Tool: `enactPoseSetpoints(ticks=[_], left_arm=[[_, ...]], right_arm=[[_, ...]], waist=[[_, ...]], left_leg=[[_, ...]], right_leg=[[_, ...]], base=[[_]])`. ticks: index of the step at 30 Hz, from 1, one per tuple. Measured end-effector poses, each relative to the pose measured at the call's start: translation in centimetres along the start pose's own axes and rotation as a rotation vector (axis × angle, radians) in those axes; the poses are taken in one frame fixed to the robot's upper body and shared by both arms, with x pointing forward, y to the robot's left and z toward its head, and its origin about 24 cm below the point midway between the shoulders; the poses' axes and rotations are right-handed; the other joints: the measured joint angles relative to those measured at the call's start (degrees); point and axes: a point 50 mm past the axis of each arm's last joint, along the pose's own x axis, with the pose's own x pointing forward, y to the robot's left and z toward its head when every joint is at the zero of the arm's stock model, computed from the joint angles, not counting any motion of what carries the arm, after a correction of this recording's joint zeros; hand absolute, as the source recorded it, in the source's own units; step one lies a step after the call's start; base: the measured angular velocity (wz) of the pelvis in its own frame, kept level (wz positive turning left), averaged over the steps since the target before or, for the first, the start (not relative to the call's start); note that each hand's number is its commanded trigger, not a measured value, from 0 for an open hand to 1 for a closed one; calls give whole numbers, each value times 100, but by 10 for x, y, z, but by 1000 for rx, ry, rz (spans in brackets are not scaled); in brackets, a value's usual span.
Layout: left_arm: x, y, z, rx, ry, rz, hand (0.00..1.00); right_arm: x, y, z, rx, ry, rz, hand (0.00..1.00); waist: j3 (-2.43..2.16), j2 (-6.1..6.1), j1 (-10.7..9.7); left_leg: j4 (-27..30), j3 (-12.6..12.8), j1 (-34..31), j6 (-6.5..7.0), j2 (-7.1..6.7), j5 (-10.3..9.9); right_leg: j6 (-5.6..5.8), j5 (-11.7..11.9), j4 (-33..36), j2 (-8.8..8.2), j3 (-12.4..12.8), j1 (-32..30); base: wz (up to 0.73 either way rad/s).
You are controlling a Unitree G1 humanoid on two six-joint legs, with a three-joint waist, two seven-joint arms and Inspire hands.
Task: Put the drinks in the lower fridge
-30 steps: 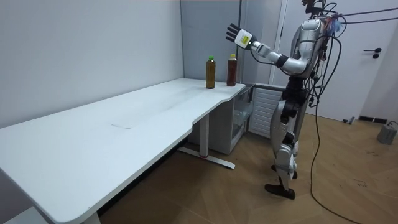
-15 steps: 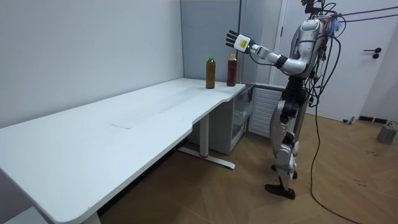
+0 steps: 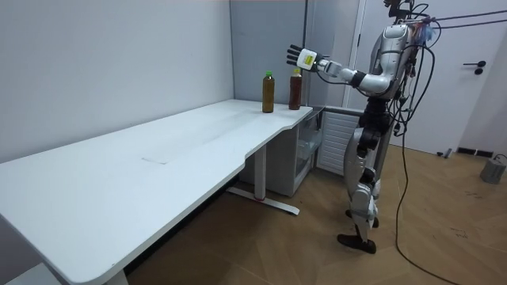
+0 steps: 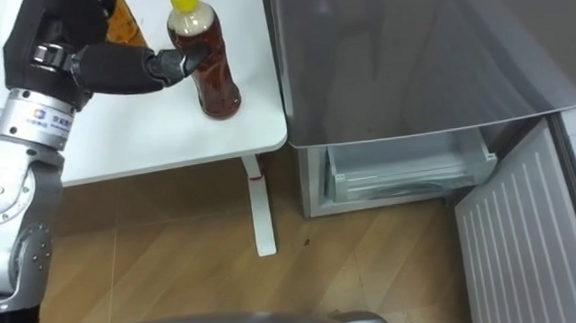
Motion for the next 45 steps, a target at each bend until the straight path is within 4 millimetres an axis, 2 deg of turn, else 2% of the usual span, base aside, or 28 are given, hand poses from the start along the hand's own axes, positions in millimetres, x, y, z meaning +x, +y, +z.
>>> enactPoseSetpoints(ticks=[5,12,25,40,45], left_arm=[[0,1,-6,-8,24,4,0],[-5,2,-31,-61,131,14,0],[-9,2,-51,-161,202,9,0],[-10,-3,-55,-213,208,-67,0],[-11,-3,-58,-227,219,-78,0]], right_arm=[[0,0,0,0,0,-8,0],[0,-1,0,-7,1,-19,0],[0,2,1,-8,5,4,0],[0,3,-1,-6,25,30,0],[0,3,-1,-4,24,33,0]], waist=[[0,5,1],[5,0,-6],[19,-2,-32],[4,135,-50],[16,118,-64]], left_leg=[[-1,-1,11,0,1,0],[-4,12,-14,0,5,0],[-14,25,-33,0,10,0],[-16,38,3,1,23,-1],[-3,57,-5,1,24,-1]], right_leg=[[0,0,9,0,5,3],[-1,1,14,1,23,-43],[-2,1,48,3,34,-75],[-11,7,119,8,44,-70],[-10,7,126,5,56,-79]], base=[[0],[0],[0],[0],[0]])
